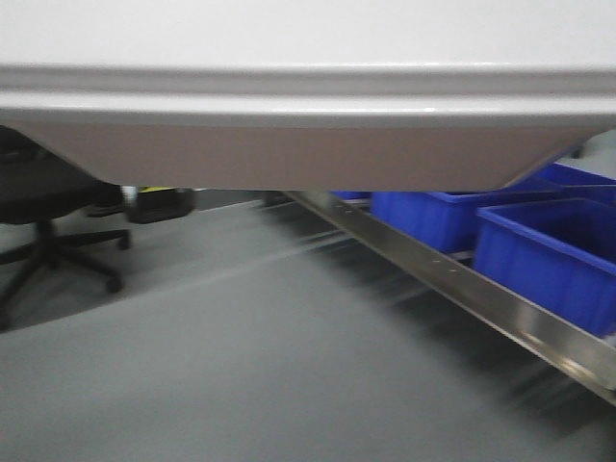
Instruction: Grab white bin and place on right shelf
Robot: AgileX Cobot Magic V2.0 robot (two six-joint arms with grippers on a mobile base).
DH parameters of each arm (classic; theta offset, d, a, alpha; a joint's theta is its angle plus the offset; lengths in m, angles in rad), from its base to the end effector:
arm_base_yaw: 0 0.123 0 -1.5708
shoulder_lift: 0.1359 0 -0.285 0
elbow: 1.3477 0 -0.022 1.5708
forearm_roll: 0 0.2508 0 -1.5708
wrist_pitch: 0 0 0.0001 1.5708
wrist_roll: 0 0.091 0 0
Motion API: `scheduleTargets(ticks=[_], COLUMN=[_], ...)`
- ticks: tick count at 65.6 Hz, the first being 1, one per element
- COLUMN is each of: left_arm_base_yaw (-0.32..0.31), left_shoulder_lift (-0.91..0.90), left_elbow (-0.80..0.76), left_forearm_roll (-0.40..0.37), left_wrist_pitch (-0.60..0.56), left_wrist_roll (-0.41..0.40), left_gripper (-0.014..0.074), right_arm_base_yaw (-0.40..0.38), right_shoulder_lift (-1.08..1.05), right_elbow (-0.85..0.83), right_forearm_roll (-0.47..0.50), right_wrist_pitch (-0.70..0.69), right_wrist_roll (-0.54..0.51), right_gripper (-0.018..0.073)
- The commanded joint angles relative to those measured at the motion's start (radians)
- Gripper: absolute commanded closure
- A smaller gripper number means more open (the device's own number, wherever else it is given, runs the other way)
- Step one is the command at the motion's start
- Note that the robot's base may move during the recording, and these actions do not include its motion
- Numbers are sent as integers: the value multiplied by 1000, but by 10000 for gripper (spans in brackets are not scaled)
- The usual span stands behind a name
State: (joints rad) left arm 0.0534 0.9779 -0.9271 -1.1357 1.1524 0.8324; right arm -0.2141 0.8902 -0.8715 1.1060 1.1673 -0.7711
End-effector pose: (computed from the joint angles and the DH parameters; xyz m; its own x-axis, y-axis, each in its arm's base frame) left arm 0.1660 -0.0667 0.3762 -0.5886 0.0323 -0.8078 0.6622 0.5924 -0.4588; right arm 0.1519 0.0436 0.3709 -0.6058 0.0696 -0.7926 -0.5393 0.6965 0.4733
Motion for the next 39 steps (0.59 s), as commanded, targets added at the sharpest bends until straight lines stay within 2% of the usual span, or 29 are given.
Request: scheduleTargets(ticks=[1,39], left_arm_base_yaw=[-19,-19], left_shoulder_lift=[-20,-20], left_elbow=[-32,-32], left_forearm_roll=[-155,-155], left_wrist_pitch=[67,67], left_wrist_roll=[14,14], left_gripper=[388,388], right_arm_base_yaw=[9,9], right_shoulder_lift=[-15,-15], right_elbow=[-29,-29], right_forearm_roll=[159,159], right_wrist_pitch=[115,115], right_wrist_roll=[-12,-12], right_gripper=[219,219])
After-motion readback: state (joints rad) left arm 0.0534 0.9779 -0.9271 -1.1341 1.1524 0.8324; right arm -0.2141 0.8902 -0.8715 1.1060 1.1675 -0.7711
